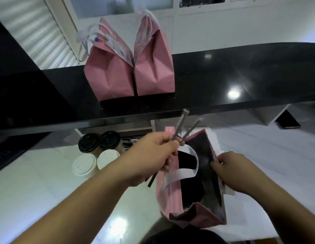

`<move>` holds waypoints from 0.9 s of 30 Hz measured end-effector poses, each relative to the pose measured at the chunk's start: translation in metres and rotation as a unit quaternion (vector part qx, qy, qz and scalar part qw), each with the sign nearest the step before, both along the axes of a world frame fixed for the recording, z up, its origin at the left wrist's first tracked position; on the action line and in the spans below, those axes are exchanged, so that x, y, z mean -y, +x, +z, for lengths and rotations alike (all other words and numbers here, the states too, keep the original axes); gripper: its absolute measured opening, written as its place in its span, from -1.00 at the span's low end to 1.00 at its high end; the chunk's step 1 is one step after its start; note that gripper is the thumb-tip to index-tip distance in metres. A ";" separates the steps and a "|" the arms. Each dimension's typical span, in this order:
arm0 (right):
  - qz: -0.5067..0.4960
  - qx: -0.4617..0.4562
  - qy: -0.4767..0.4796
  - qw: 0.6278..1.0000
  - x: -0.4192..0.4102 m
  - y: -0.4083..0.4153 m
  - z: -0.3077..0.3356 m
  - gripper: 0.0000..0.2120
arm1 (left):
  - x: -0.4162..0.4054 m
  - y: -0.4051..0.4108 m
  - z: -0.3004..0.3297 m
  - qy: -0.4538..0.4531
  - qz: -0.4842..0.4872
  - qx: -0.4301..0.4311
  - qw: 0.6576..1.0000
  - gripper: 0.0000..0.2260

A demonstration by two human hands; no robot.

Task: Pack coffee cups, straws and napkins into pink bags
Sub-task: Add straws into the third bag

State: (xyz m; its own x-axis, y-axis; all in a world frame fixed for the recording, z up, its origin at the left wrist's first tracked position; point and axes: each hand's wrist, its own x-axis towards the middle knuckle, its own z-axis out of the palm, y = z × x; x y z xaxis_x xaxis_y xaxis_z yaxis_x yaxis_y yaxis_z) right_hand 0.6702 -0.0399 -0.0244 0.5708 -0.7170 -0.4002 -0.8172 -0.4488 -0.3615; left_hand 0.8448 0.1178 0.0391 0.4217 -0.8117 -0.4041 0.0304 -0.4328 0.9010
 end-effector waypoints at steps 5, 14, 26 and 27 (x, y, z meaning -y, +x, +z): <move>0.007 0.015 -0.002 1.000 0.004 -0.005 0.001 -0.65 | 0.039 -0.053 -0.008 0.129 -0.041 -0.106 0.985 -0.80; 0.019 0.030 0.017 0.999 -0.003 -0.009 0.003 -0.68 | 0.068 -0.066 -0.063 0.238 -0.017 -0.035 0.971 -0.71; 0.048 0.026 0.001 0.999 0.000 -0.015 -0.001 -0.64 | 0.047 -0.067 -0.009 0.134 -0.062 0.019 0.989 -0.73; 0.055 0.025 -0.011 0.998 -0.001 -0.015 0.001 -0.63 | 0.035 -0.062 -0.004 0.116 -0.060 0.030 0.991 -0.74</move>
State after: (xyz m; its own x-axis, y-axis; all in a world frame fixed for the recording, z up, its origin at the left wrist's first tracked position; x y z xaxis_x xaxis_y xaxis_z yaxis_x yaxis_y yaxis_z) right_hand 0.6552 -0.0392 -0.0237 0.6658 -0.6569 -0.3538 -0.7435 -0.5440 -0.3890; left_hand 0.7823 0.0825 0.0354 0.3569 -0.7458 -0.5626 -0.0849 -0.6256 0.7755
